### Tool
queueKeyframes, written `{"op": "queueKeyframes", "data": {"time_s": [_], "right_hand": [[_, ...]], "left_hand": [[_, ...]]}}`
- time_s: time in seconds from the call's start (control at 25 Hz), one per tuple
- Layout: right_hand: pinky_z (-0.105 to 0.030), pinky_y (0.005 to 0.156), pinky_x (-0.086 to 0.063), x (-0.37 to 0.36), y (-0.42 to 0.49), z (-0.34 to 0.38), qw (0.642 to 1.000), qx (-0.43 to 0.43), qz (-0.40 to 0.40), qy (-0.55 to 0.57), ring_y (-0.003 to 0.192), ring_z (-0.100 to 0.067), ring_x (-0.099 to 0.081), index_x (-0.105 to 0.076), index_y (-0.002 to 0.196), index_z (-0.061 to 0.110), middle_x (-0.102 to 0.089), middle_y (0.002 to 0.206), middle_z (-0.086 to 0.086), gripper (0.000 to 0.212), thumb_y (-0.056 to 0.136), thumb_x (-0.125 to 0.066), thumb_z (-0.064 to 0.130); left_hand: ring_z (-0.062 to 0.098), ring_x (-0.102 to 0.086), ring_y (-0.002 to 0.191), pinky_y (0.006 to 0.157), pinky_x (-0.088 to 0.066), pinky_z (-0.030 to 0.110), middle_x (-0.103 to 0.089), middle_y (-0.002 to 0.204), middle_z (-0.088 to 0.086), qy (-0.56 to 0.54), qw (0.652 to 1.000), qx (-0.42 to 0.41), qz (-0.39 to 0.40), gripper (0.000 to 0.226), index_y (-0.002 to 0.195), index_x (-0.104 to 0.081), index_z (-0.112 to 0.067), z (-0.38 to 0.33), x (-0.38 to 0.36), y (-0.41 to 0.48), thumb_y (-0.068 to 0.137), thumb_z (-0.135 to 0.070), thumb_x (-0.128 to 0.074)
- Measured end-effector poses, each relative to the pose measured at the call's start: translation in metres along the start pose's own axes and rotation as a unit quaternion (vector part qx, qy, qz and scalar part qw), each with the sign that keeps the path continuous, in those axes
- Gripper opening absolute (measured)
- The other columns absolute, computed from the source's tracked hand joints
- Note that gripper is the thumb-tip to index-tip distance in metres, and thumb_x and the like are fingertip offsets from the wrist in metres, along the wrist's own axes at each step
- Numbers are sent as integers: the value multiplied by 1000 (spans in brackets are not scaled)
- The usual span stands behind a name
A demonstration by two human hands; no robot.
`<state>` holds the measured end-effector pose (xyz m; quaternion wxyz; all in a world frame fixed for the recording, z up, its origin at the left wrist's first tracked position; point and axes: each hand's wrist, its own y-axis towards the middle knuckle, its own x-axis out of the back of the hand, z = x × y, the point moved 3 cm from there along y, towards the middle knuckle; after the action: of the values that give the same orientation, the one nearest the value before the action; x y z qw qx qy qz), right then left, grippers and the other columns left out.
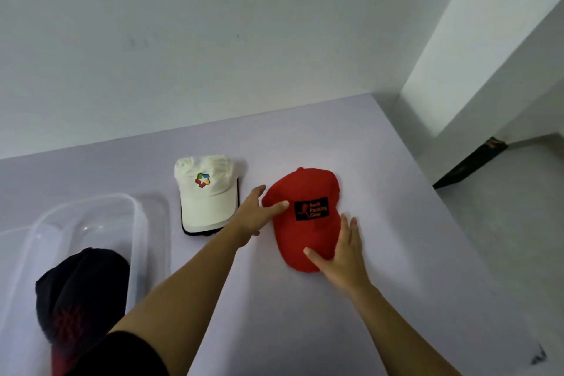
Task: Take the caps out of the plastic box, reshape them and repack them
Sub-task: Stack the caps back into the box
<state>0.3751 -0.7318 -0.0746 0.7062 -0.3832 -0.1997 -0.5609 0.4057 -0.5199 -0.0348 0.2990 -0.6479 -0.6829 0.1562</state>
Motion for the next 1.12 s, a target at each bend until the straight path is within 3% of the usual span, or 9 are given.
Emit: {"op": "queueKeyframes", "data": {"time_s": [0.12, 0.28, 0.4, 0.52, 0.72, 0.96, 1.12], "right_hand": [[-46, 116, -13, -9, 10, -12, 999, 13, 51, -7, 145, -26, 7, 13, 146, 24, 12, 157, -8, 129, 54, -55, 83], [-47, 117, -13, -22, 15, -21, 998, 22, 49, -38, 145, -27, 3, 14, 146, 23, 8, 158, -6, 134, 45, -36, 96], [-47, 118, -15, -26, 14, -25, 998, 31, 37, -35, 146, -26, 3, 11, 147, 22, 6, 158, -6, 131, 50, -40, 94], [-46, 117, -15, -27, 13, -24, 999, 34, 27, -31, 146, -27, 2, 10, 147, 21, 4, 158, -7, 130, 51, -38, 94], [-45, 117, -14, -23, 11, -20, 998, 42, 37, -10, 146, -23, 4, 12, 146, 24, 6, 158, -4, 128, 51, -41, 92], [-48, 115, -22, -17, -14, 14, 995, 86, 39, 32, 146, -21, 1, 18, 143, 36, 10, 157, 3, 125, 54, -53, 86], [-50, 115, -21, -8, -14, 48, 991, 117, 0, 61, 146, -19, 5, 17, 143, 37, 13, 157, 5, 121, 58, -58, 80]], "left_hand": [[28, -42, 129, 90, -46, 55, -34, 148, 0, 4, 1000, 8, 14, 91, 145, -23, -30, -6, -13, 17, 72, -45, -76], [27, -57, 114, 87, -52, 52, -59, 124, 4, 35, 997, 23, 57, 71, 131, -45, -17, -18, -20, 32, 71, -35, -79], [25, -60, 112, 87, -53, 52, -67, 117, 3, 57, 987, 44, 142, 60, 126, -56, -17, -23, -22, 39, 72, -32, -78], [27, -62, 110, 85, -54, 51, -69, 115, 7, 41, 983, 48, 173, 49, 123, -60, -15, -25, -25, 42, 77, -24, -74], [32, -66, 104, 82, -55, 50, -71, 110, 13, 14, 983, 45, 178, 34, 115, -66, -10, -27, -25, 32, 83, -21, -69], [32, -67, 96, 76, -52, 47, -72, 105, 13, 18, 986, -14, 164, 27, 109, -68, -9, -45, 12, 1, 84, -18, -68], [27, -70, 85, 79, -51, 48, -74, 98, 11, 36, 985, -52, 160, 44, 101, -72, -11, -75, 43, -19, 64, -33, -83]]}}
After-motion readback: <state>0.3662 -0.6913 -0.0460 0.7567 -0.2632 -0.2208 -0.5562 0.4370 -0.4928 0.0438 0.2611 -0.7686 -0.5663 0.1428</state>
